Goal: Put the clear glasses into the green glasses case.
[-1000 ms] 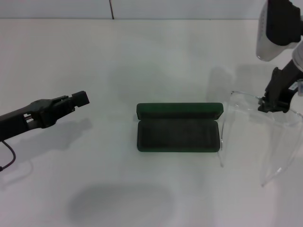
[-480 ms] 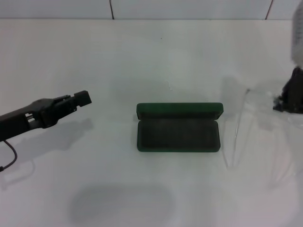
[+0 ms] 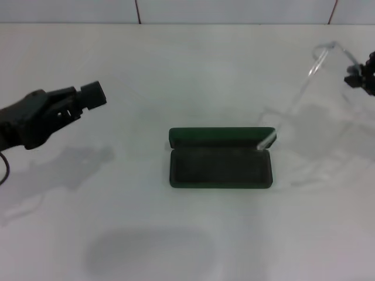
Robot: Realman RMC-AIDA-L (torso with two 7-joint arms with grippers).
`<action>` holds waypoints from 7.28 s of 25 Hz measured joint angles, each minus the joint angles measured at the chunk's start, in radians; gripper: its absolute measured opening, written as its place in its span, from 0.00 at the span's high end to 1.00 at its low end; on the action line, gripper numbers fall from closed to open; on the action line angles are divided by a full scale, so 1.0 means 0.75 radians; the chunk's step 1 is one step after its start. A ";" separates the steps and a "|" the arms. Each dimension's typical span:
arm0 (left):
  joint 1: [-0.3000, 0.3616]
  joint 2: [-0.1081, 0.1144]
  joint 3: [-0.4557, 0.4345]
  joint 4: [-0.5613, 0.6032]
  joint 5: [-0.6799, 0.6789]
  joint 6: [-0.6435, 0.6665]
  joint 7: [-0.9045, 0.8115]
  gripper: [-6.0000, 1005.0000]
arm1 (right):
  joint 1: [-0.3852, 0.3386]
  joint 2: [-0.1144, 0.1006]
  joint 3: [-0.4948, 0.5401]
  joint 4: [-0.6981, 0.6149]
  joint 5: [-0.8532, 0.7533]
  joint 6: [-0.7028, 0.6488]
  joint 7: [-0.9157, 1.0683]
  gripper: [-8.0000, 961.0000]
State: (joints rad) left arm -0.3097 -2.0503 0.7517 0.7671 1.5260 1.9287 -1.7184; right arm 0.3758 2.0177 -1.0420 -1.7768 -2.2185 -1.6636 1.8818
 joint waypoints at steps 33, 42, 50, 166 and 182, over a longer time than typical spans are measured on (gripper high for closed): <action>-0.201 0.028 0.341 0.159 -0.208 0.139 0.001 0.94 | 0.151 0.006 0.000 1.100 0.912 -0.060 -0.574 0.93; -0.247 0.006 0.392 0.156 -0.208 0.137 0.003 0.94 | 0.246 0.006 -0.057 1.243 0.915 -0.012 -0.633 0.92; -0.253 -0.010 0.411 0.149 -0.208 0.136 0.010 0.94 | 0.291 0.011 -0.190 1.264 0.923 0.062 -0.651 0.93; -0.134 0.083 0.317 0.101 -0.273 0.092 0.225 0.94 | 0.232 0.004 -0.297 1.315 1.201 0.103 -0.841 0.94; -0.025 0.158 0.311 0.103 -0.298 0.111 0.279 0.94 | 0.060 0.000 0.171 1.288 1.508 -0.286 -0.817 0.94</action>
State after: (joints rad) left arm -0.3283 -1.9317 0.9853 0.8444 1.3028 2.0123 -1.5091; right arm 0.4206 2.0177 -0.9134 -0.8108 -1.0873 -1.8781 1.2688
